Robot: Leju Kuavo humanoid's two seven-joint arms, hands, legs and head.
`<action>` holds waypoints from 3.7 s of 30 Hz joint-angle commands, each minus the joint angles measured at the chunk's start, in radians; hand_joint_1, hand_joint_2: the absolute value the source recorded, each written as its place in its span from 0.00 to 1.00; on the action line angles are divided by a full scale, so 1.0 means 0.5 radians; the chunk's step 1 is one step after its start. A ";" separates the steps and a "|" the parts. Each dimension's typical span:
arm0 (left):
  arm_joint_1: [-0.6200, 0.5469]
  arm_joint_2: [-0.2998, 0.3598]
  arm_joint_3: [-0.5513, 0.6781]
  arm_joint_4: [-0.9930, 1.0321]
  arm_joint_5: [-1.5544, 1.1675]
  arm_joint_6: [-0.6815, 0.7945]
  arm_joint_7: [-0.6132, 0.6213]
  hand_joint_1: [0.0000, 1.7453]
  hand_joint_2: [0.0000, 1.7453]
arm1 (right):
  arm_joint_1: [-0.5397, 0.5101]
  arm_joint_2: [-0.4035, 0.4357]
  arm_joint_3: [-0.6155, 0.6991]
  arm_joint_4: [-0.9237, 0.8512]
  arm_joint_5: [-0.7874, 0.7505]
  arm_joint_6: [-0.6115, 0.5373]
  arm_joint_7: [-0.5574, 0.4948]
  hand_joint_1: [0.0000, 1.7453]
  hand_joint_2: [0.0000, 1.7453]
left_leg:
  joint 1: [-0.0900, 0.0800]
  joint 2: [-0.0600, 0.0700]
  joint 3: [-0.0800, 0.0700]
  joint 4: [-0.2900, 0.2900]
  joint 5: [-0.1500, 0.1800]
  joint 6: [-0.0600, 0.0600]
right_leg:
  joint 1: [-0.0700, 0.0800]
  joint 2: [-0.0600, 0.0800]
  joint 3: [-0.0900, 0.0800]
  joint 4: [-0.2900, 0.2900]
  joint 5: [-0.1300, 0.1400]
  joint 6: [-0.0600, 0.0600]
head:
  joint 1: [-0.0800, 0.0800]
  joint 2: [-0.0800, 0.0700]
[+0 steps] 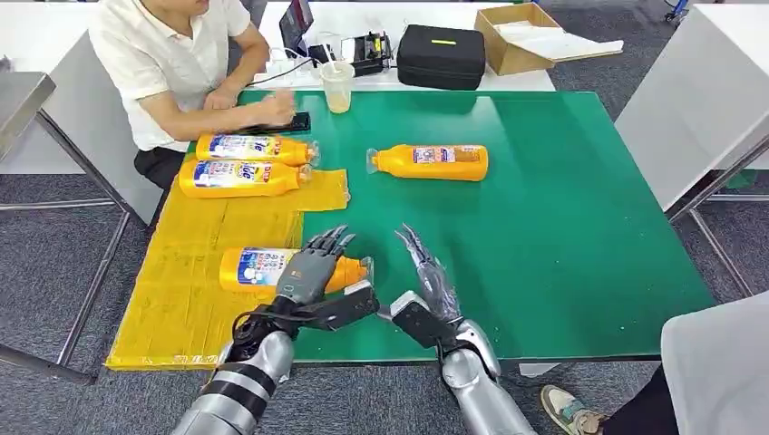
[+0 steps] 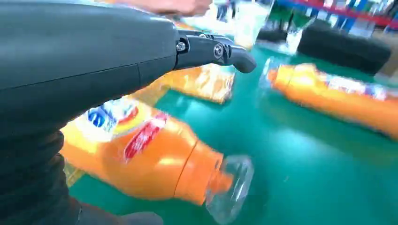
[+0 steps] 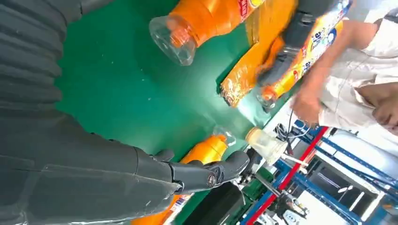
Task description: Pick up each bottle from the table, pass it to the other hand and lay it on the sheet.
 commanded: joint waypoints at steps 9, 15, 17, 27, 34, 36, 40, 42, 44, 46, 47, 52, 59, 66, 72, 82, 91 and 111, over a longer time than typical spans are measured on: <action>0.641 0.184 -0.580 -1.122 0.208 0.267 -0.047 0.00 1.00 | 0.075 -0.473 -0.304 -0.220 1.124 -0.523 0.664 0.00 1.00 | 0.001 -0.007 0.007 0.004 -0.007 0.004 | 0.003 -0.012 0.010 -0.005 -0.008 -0.006 | -0.001 0.000; 0.603 0.182 -0.568 -1.084 0.226 0.270 -0.045 0.00 1.00 | 0.072 -0.437 -0.296 -0.219 1.144 -0.511 0.661 0.00 1.00 | -0.006 0.003 -0.006 0.001 -0.003 0.004 | -0.004 -0.003 -0.006 -0.002 0.000 -0.003 | -0.002 0.000; 0.603 0.182 -0.568 -1.084 0.226 0.270 -0.045 0.00 1.00 | 0.072 -0.437 -0.296 -0.219 1.144 -0.511 0.661 0.00 1.00 | -0.005 0.002 -0.005 0.002 -0.003 0.003 | -0.002 -0.004 -0.004 -0.002 -0.001 -0.005 | -0.002 0.000; 0.728 0.180 -0.576 -1.270 0.622 0.199 -0.201 0.00 1.00 | 0.098 -0.568 -0.441 -0.176 1.300 -0.441 0.797 0.00 1.00 | -0.005 -0.002 -0.007 0.001 -0.001 0.005 | -0.004 -0.007 -0.005 -0.002 -0.001 0.000 | -0.002 0.000; 0.732 0.167 -0.590 -1.268 0.701 0.146 -0.220 0.00 1.00 | 0.067 -0.544 -0.456 -0.124 1.309 -0.418 0.778 0.00 1.00 | -0.006 0.003 -0.005 0.001 -0.002 0.005 | -0.004 -0.002 -0.004 -0.003 0.000 -0.003 | -0.002 0.000; 0.737 0.158 -0.596 -1.267 0.733 0.133 -0.227 0.00 1.00 | 0.072 -0.548 -0.462 -0.125 1.309 -0.423 0.782 0.00 1.00 | -0.005 0.003 -0.008 0.001 -0.001 0.005 | -0.003 -0.003 -0.006 -0.003 0.001 -0.002 | -0.002 0.000; 0.779 0.097 -0.485 -1.251 1.135 -0.075 -0.185 0.00 1.00 | 0.071 -0.574 -0.519 -0.087 1.397 -0.420 0.870 0.00 1.00 | -0.006 0.001 -0.007 0.000 0.000 0.005 | -0.004 -0.003 -0.006 -0.003 0.001 0.000 | -0.002 0.000; 0.802 0.069 -0.425 -1.243 1.282 -0.159 -0.165 0.00 1.00 | 0.060 -0.563 -0.544 -0.036 1.429 -0.385 0.890 0.00 1.00 | -0.005 0.004 -0.005 0.001 -0.002 0.005 | -0.003 -0.002 -0.003 -0.004 0.000 -0.001 | -0.002 0.000; 0.801 0.059 -0.393 -1.236 1.297 -0.147 -0.168 0.00 1.00 | 0.033 -0.551 -0.547 0.058 1.435 -0.346 0.887 0.00 1.00 | -0.003 0.009 0.003 0.003 -0.007 0.006 | 0.000 0.001 0.006 -0.005 -0.003 -0.006 | -0.002 0.000; 0.783 0.057 -0.392 -1.230 1.252 -0.113 -0.192 0.00 1.00 | -0.015 -0.555 -0.530 0.145 1.449 -0.341 0.876 0.00 1.00 | -0.003 0.007 0.000 0.002 -0.005 0.005 | -0.001 0.001 0.002 -0.005 0.000 -0.004 | -0.002 0.000; 0.774 0.052 -0.394 -1.228 1.247 -0.111 -0.198 0.00 1.00 | -0.056 -0.540 -0.530 0.194 1.427 -0.362 0.847 0.00 1.00 | -0.004 0.007 -0.002 0.002 -0.004 0.005 | -0.002 0.001 -0.001 -0.004 0.000 -0.003 | -0.002 0.000; 0.731 0.043 -0.433 -1.183 1.239 -0.117 -0.205 0.00 1.00 | -0.242 -0.457 -0.440 0.384 1.443 -0.352 0.818 0.00 1.00 | -0.005 0.010 -0.006 0.002 -0.002 0.005 | -0.003 0.004 -0.006 -0.003 0.003 -0.002 | -0.002 0.000; 0.693 0.048 -0.475 -1.148 1.242 -0.115 -0.227 0.00 1.00 | -0.440 -0.432 -0.429 0.698 1.386 -0.373 0.840 0.00 1.00 | -0.004 0.005 -0.007 0.002 0.001 0.007 | -0.003 0.000 -0.006 -0.003 0.003 0.000 | -0.002 0.000; 0.674 0.049 -0.502 -1.116 1.258 -0.101 -0.256 0.00 1.00 | -0.495 -0.427 -0.432 0.869 1.370 -0.384 0.824 0.00 1.00 | -0.005 0.003 -0.007 0.002 0.001 0.007 | -0.003 -0.003 -0.005 -0.003 0.002 0.000 | -0.002 0.000; 0.671 0.058 -0.451 -1.164 1.261 -0.044 -0.255 0.00 1.00 | -0.516 -0.424 -0.447 0.942 1.352 -0.336 0.831 0.00 1.00 | -0.004 0.002 -0.008 0.002 0.002 0.006 | -0.003 -0.003 -0.007 -0.002 0.003 0.001 | -0.002 0.000; 0.663 0.056 -0.431 -1.146 1.271 -0.062 -0.269 0.00 1.00 | -0.629 -0.496 -0.451 1.236 1.309 -0.061 0.853 1.00 1.00 | -0.003 0.005 0.003 0.002 0.002 0.007 | -0.002 -0.004 0.001 -0.004 0.004 -0.001 | -0.002 0.000; 0.580 0.056 -0.476 -1.042 1.406 -0.132 -0.324 0.00 1.00 | -0.367 -0.741 -0.570 1.128 0.432 0.756 -0.016 1.00 1.00 | -0.001 -0.006 0.023 -0.002 0.002 0.007 | 0.001 -0.017 0.003 -0.012 0.004 -0.001 | -0.001 0.000; 0.634 -0.027 -0.293 -0.902 2.105 -0.388 -0.027 0.00 1.00 | -0.028 -0.633 -0.184 0.126 -0.603 0.804 0.112 1.00 1.00 | -0.005 0.014 0.031 0.001 -0.006 0.008 | -0.003 0.011 0.025 -0.005 0.004 0.003 | -0.003 0.000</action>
